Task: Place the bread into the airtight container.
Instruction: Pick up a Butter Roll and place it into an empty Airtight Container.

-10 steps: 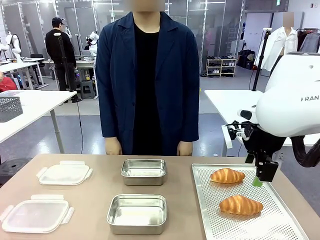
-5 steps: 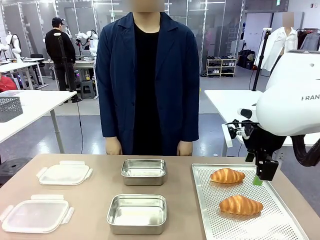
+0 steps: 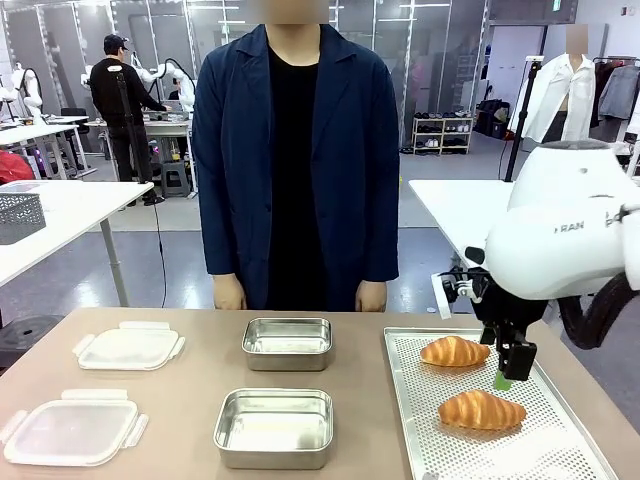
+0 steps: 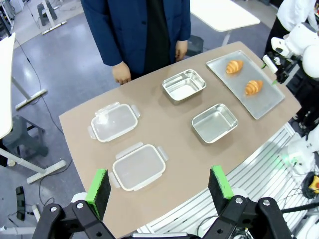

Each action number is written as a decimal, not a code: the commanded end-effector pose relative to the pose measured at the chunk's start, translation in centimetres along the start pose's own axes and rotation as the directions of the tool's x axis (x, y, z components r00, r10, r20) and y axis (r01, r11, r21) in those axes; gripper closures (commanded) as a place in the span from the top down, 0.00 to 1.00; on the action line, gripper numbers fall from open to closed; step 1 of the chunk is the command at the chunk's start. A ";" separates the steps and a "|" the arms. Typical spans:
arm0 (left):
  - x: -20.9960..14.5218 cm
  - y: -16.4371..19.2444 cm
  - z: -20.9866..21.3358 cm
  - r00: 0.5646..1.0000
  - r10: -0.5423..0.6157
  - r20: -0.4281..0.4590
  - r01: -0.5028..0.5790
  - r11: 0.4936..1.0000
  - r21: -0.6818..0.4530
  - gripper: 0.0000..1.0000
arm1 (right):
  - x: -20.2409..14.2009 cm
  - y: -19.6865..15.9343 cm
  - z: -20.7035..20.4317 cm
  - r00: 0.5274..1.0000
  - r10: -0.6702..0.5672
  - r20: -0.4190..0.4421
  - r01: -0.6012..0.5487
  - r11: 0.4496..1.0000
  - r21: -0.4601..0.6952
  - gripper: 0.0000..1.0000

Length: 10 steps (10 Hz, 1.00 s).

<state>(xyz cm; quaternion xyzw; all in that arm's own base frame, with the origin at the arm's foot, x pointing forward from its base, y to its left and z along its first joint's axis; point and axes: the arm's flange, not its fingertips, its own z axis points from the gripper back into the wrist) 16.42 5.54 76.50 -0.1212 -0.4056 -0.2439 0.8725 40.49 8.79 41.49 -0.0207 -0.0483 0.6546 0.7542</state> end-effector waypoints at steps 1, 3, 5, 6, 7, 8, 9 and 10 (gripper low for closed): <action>0.1 -0.1 0.2 1.000 -0.006 0.004 0.006 1.000 -0.004 1.00 | -0.3 -1.0 -2.4 1.000 0.002 0.019 -0.002 1.000 -0.009 1.00; 0.1 -0.1 0.2 1.000 -0.006 0.004 0.006 1.000 -0.004 1.00 | -0.5 -1.6 -4.8 1.000 -0.014 0.015 0.014 1.000 -0.010 1.00; 0.1 -0.1 0.2 1.000 -0.006 0.004 0.006 1.000 -0.004 1.00 | -0.8 -2.0 -6.7 0.999 -0.017 0.028 0.017 1.000 -0.007 1.00; 0.1 -0.1 0.2 1.000 -0.006 0.004 0.006 1.000 -0.004 1.00 | -1.0 -2.1 -7.7 1.000 0.008 0.027 -0.008 1.000 0.007 1.00; 0.1 -0.1 0.2 1.000 -0.006 0.004 0.006 1.000 -0.004 1.00 | -1.2 -2.4 -8.4 1.000 0.017 0.014 -0.017 1.000 -0.007 1.00; 0.1 -0.1 0.2 1.000 -0.006 0.004 0.006 1.000 -0.004 1.00 | -1.4 -2.5 -9.1 1.000 0.021 0.013 -0.021 1.000 -0.009 1.00; 0.1 -0.1 0.2 1.000 -0.006 0.004 0.006 1.000 -0.004 1.00 | -1.5 -2.8 -9.9 1.000 0.024 0.017 -0.024 1.000 -0.011 1.00; 0.1 -0.1 0.2 1.000 -0.006 0.004 0.006 1.000 -0.004 1.00 | -1.8 -3.1 -10.5 0.999 0.036 0.003 -0.035 0.999 -0.005 1.00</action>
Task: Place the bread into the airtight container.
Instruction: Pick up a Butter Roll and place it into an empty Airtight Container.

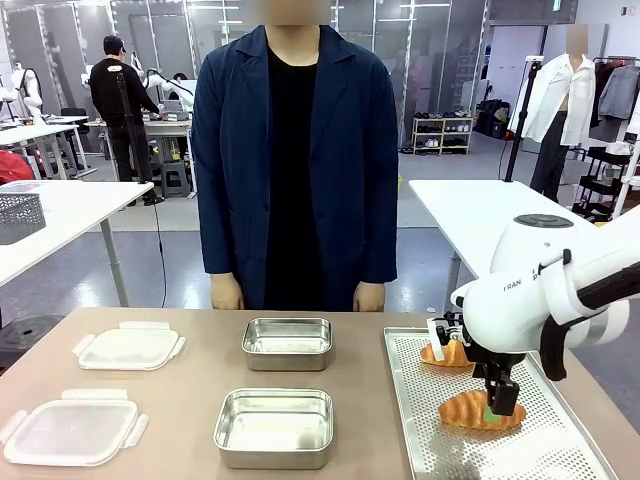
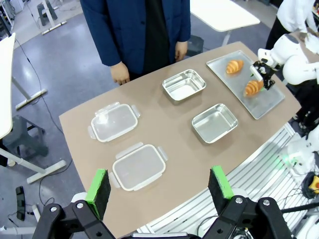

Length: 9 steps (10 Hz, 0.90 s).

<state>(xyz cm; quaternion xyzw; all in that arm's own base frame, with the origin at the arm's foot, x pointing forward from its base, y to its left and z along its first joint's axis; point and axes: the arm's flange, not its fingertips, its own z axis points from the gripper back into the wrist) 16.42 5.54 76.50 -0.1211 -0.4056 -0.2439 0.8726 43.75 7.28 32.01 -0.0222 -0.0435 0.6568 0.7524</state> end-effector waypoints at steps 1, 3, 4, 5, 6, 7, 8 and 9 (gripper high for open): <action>0.1 -0.1 0.2 1.000 -0.006 0.004 0.006 1.000 -0.004 1.00 | -0.6 -1.0 -1.1 0.999 0.032 0.033 -0.032 0.999 0.005 1.00; 0.1 -0.1 0.2 1.000 -0.006 0.004 0.006 1.000 -0.004 1.00 | -0.6 -1.3 -1.9 0.998 0.031 0.048 -0.032 0.999 0.023 1.00; 0.1 -0.1 0.2 1.000 -0.006 0.004 0.006 1.000 -0.004 1.00 | -0.7 -1.5 -2.3 0.998 0.029 0.049 -0.030 0.999 0.036 1.00; 0.1 -0.1 0.2 1.000 -0.006 0.004 0.006 1.000 -0.004 1.00 | -0.8 -1.7 -2.6 0.998 0.020 0.063 -0.023 0.999 0.042 1.00; 0.1 -0.1 0.2 1.000 -0.006 0.004 0.006 1.000 -0.004 1.00 | -0.8 -1.8 -2.8 0.998 0.019 0.063 -0.023 0.998 0.051 0.88; 0.1 -0.1 0.2 1.000 -0.006 0.004 0.006 1.000 -0.004 1.00 | -0.6 -1.7 -3.0 0.998 0.026 0.050 -0.029 0.998 0.060 0.80; 0.1 -0.1 0.2 1.000 -0.006 0.004 0.006 1.000 -0.004 1.00 | -0.6 -1.7 -3.1 0.999 0.023 0.046 -0.026 0.998 0.061 0.68; 0.1 -0.1 0.2 1.000 -0.006 0.004 0.006 1.000 -0.004 1.00 | -0.6 -1.5 -2.9 0.999 0.021 0.047 -0.024 0.998 0.062 0.60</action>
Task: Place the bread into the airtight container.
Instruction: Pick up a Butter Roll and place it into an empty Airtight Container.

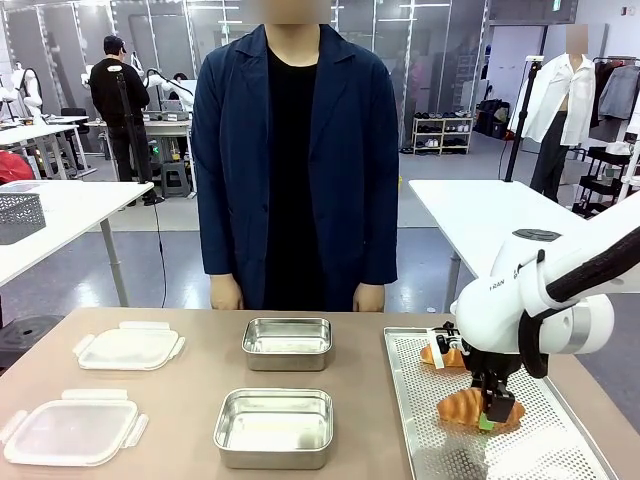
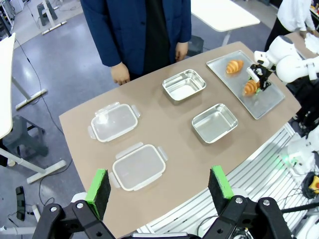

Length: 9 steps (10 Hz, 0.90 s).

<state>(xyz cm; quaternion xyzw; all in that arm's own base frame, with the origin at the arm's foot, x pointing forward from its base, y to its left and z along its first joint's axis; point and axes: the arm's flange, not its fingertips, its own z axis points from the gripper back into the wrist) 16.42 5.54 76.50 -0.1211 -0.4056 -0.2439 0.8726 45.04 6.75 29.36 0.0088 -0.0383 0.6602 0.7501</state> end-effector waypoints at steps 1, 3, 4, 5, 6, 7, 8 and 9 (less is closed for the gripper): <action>0.1 -0.1 0.2 1.000 -0.006 0.004 0.006 1.000 -0.004 1.00 | -0.1 -0.3 0.0 1.000 0.014 0.013 -0.014 1.000 0.008 0.48; 0.1 -0.1 0.2 1.000 -0.006 0.004 0.006 1.000 -0.004 1.00 | 0.1 0.3 1.6 1.000 0.000 0.022 0.000 1.000 0.019 0.43; 0.1 -0.1 0.2 1.000 -0.006 0.004 0.006 1.000 -0.004 1.00 | 0.5 0.6 3.1 1.000 -0.011 0.016 0.011 1.000 0.016 0.43; 0.1 -0.1 0.2 1.000 -0.006 0.004 0.006 1.000 -0.004 1.00 | 1.2 0.6 4.4 0.999 -0.028 0.020 0.028 0.999 0.019 0.43; 0.1 -0.1 0.2 1.000 -0.006 0.004 0.006 1.000 -0.004 1.00 | 2.2 0.6 5.8 0.999 -0.035 0.023 0.034 0.999 0.031 0.43; 0.1 -0.1 0.2 1.000 -0.006 0.004 0.006 1.000 -0.004 1.00 | 3.9 0.6 7.2 0.998 -0.053 0.023 0.052 0.998 0.035 0.43; 0.1 -0.1 0.2 1.000 -0.006 0.004 0.006 1.000 -0.004 1.00 | 6.2 0.8 8.6 0.998 -0.054 0.019 0.054 0.998 0.024 0.43; 0.1 -0.1 0.2 1.000 -0.006 0.004 0.006 1.000 -0.004 1.00 | 9.2 1.0 9.7 0.998 -0.064 0.014 0.064 0.997 0.031 0.43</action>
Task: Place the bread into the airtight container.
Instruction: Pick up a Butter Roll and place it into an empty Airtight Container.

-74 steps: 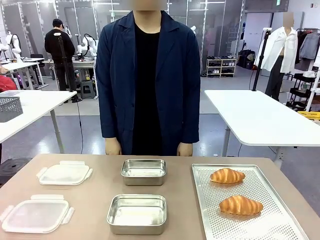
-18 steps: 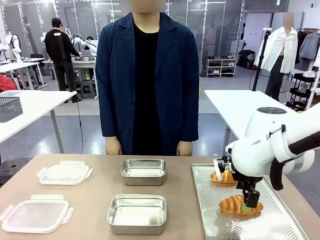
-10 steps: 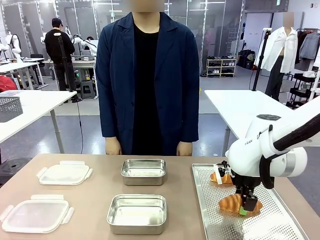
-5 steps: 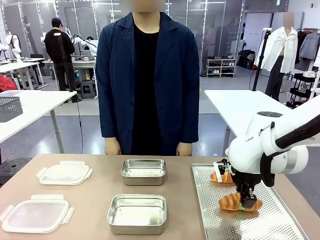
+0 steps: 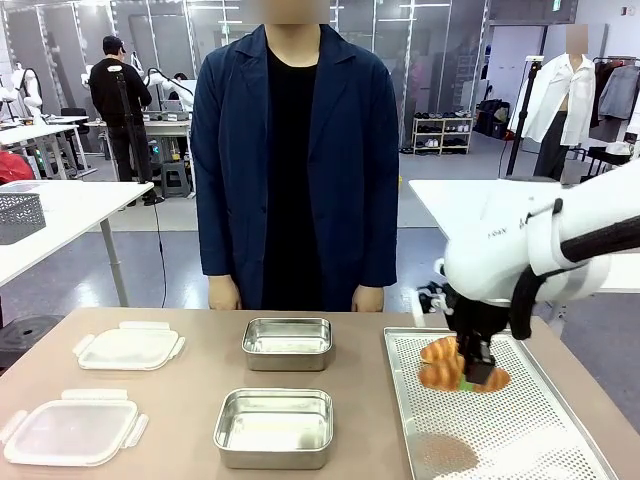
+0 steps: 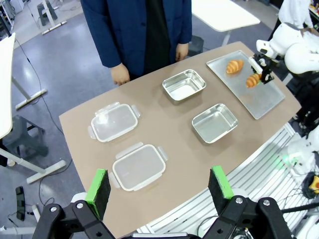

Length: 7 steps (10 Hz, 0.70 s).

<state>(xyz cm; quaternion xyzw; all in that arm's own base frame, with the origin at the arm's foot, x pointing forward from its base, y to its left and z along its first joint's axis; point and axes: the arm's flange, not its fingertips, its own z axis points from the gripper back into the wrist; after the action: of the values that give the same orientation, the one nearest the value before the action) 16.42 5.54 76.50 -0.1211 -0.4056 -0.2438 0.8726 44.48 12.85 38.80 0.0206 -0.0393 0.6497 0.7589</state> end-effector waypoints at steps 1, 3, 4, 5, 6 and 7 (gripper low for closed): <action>0.1 -0.1 0.2 1.000 -0.006 0.004 0.006 1.000 -0.004 1.00 | 5.5 0.3 1.1 0.999 -0.039 0.017 0.038 0.999 0.033 0.43; 0.1 -0.1 0.2 1.000 -0.006 0.004 0.006 1.000 -0.004 1.00 | 11.9 1.3 1.2 0.999 -0.034 0.023 0.033 0.998 0.054 0.43; 0.1 -0.1 0.2 1.000 -0.006 0.004 0.006 1.000 -0.004 1.00 | 15.1 2.2 0.9 0.999 -0.010 0.034 0.008 0.997 0.082 0.43; 0.1 -0.1 0.2 1.000 -0.006 0.004 0.006 1.000 -0.004 1.00 | 17.5 3.1 0.4 1.000 0.010 0.018 -0.012 0.996 0.091 0.43; 0.1 -0.1 0.2 1.000 -0.006 0.004 0.006 1.000 -0.004 1.00 | 19.5 3.8 -0.2 0.999 0.045 0.014 -0.046 0.995 0.094 0.43; 0.1 -0.1 0.2 1.000 -0.006 0.004 0.006 1.000 -0.004 1.00 | 21.6 4.3 -0.8 0.997 0.072 0.020 -0.074 0.992 0.104 0.43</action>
<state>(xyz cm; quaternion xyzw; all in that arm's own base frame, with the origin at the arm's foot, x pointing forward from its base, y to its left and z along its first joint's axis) 16.41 5.54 76.51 -0.1209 -0.4056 -0.2437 0.8726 42.62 33.77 39.70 0.0647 -0.0229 0.6788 0.7311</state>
